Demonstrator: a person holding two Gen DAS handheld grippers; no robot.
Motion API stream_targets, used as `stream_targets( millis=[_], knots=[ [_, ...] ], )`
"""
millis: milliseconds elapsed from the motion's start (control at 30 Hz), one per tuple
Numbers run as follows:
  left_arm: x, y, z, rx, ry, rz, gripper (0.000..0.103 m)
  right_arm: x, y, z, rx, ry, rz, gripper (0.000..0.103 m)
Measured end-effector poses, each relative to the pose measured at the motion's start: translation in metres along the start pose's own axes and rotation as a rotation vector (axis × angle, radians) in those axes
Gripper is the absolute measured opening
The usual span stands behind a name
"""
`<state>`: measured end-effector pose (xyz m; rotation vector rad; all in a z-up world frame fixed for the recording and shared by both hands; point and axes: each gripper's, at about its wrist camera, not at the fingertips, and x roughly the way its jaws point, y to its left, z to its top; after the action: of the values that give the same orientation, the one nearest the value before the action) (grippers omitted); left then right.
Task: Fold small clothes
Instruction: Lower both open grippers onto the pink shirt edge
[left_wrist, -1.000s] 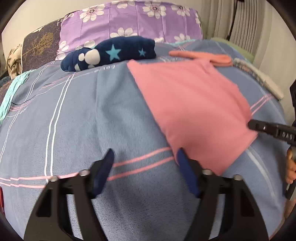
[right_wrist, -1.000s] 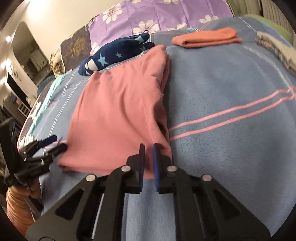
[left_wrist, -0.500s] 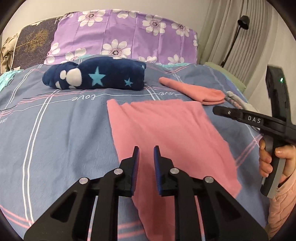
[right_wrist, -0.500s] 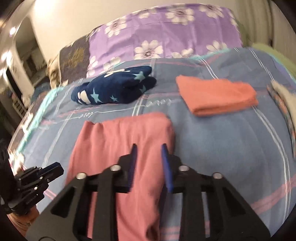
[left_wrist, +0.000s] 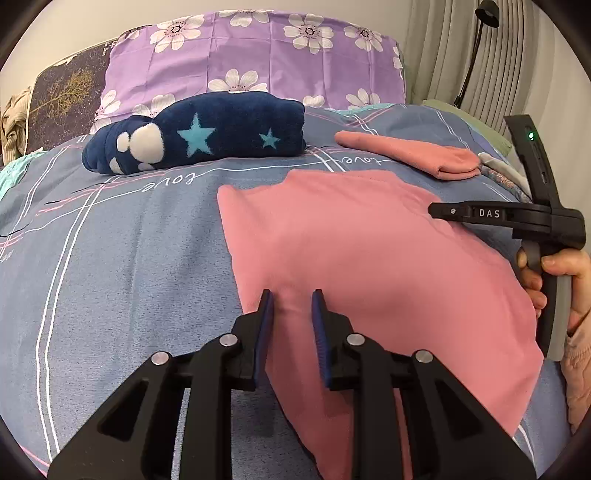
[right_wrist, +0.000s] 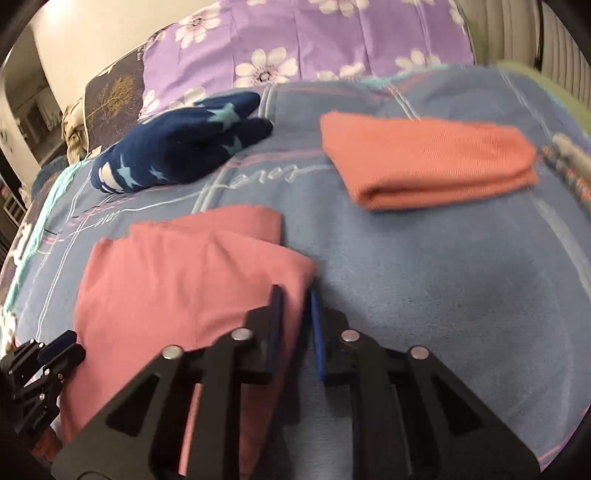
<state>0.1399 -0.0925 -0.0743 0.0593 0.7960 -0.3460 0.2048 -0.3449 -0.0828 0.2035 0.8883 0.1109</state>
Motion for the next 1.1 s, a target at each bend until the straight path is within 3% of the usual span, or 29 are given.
stream_targets(
  millis=[167, 333, 467, 567, 633, 767, 800, 1000, 1100],
  knots=[
    [-0.001, 0.0, 0.0, -0.003, -0.004, 0.001, 0.024, -0.025, 0.001, 0.0, 0.002, -0.052, -0.019, 0.034],
    [-0.002, 0.001, 0.0, -0.006, -0.009, -0.005, 0.026, -0.081, 0.031, -0.032, -0.13, -0.075, 0.088, 0.032],
    [-0.016, -0.002, -0.002, -0.005, -0.012, 0.004, 0.038, -0.107, 0.061, -0.083, -0.274, -0.019, 0.21, 0.032],
    [-0.043, -0.014, -0.013, 0.054, -0.015, -0.049, 0.042, -0.101, 0.069, -0.117, -0.342, 0.047, 0.152, 0.033],
    [-0.057, -0.025, -0.029, 0.133, -0.004, -0.048, 0.056, -0.093, 0.066, -0.135, -0.344, 0.054, 0.13, 0.034],
    [-0.062, -0.045, -0.076, 0.303, 0.066, 0.071, 0.064, -0.101, 0.07, -0.144, -0.357, 0.018, 0.094, 0.035],
    [-0.068, -0.045, -0.081, 0.303, 0.041, 0.086, 0.065, -0.101, 0.07, -0.146, -0.353, 0.015, 0.091, 0.035],
    [-0.073, -0.027, -0.078, 0.16, 0.095, 0.022, 0.065, -0.106, 0.066, -0.142, -0.307, 0.048, 0.108, 0.038],
    [-0.082, -0.03, -0.074, 0.172, 0.087, 0.016, 0.066, -0.12, 0.056, -0.133, -0.249, 0.038, 0.148, 0.065]
  ],
)
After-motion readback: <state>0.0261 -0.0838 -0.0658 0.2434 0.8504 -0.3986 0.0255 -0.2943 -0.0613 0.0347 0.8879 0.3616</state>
